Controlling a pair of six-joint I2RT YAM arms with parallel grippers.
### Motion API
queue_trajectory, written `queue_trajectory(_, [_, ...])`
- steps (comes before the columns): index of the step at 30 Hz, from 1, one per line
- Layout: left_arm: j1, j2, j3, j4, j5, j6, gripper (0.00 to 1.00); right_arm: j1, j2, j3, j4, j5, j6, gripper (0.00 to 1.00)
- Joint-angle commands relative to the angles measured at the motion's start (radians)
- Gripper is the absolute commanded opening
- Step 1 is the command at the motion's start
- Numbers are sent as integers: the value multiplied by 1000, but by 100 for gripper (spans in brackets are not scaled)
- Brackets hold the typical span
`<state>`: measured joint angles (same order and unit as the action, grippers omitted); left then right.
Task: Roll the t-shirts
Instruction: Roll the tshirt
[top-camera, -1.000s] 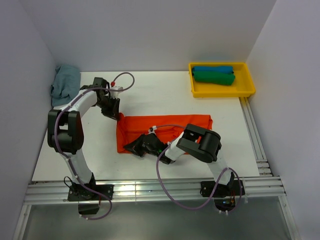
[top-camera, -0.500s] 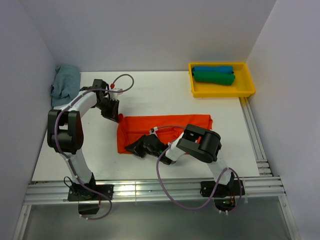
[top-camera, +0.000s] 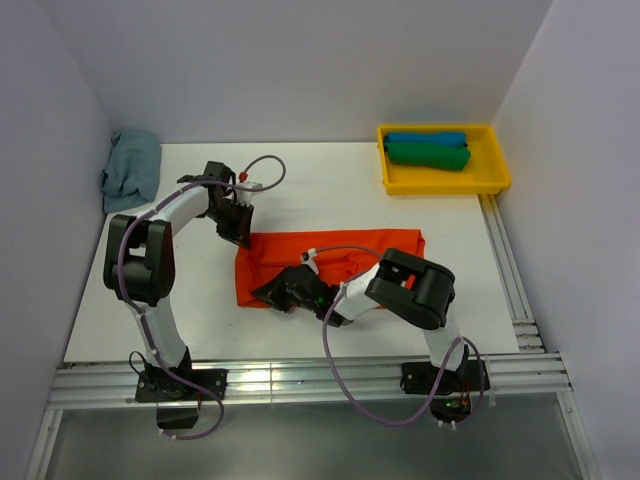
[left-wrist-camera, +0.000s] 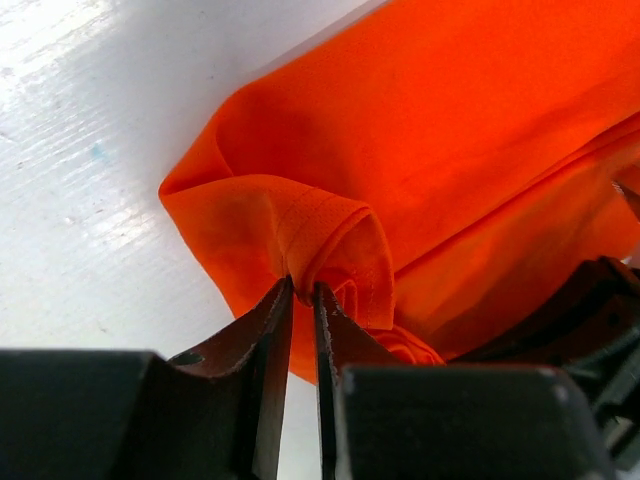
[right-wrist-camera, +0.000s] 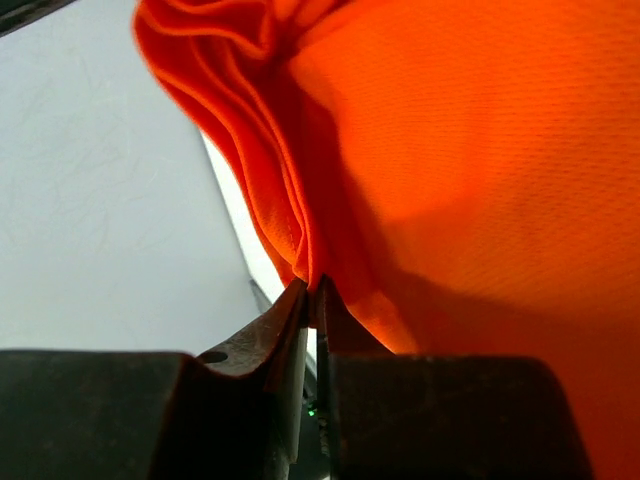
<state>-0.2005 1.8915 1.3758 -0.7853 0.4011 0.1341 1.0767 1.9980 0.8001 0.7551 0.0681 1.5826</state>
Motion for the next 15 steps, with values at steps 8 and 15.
queue_trajectory(8, [-16, 47, 23, 44, -21, -21, 19, 51, -171, 139, -353, 176, -215, 34])
queue_trajectory(15, [-27, 60, 28, 54, -28, -25, 21, 97, -248, 255, -640, 314, -323, 48])
